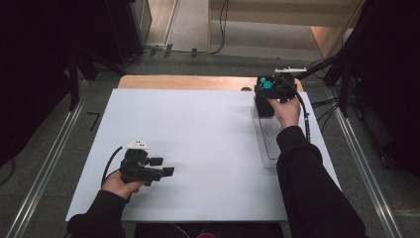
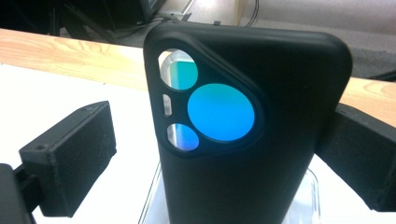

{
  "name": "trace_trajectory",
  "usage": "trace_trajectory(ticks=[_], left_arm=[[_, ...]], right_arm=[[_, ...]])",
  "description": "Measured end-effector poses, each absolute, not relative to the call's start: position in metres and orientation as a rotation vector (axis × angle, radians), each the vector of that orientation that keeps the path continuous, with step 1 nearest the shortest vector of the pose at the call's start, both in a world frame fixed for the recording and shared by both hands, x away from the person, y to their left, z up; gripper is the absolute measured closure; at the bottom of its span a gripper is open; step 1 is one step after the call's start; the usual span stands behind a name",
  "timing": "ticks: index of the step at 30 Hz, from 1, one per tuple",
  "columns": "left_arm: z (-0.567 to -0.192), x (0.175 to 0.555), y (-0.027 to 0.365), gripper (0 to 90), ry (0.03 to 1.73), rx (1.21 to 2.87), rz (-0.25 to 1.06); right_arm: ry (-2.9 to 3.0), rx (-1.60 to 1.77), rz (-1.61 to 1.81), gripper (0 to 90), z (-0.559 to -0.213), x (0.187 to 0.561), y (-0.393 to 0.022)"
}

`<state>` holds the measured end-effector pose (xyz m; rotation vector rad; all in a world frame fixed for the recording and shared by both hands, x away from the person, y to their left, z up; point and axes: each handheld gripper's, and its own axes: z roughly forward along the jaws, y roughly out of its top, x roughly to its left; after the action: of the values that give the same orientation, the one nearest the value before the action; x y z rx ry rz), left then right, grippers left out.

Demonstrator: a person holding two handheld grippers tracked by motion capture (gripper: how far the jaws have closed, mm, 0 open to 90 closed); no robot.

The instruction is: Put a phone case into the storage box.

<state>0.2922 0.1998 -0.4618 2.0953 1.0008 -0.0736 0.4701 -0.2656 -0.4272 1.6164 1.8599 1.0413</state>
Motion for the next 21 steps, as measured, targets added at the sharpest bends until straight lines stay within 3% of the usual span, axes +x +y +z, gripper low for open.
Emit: trace_trajectory(ticks=[21], left_arm=[[-0.461, 0.294, 0.197, 31.8, 0.993, 2.101, -0.077]], right_arm=[[1.932, 1.581, 1.115, 0.0, -0.403, 0.424, -0.257]])
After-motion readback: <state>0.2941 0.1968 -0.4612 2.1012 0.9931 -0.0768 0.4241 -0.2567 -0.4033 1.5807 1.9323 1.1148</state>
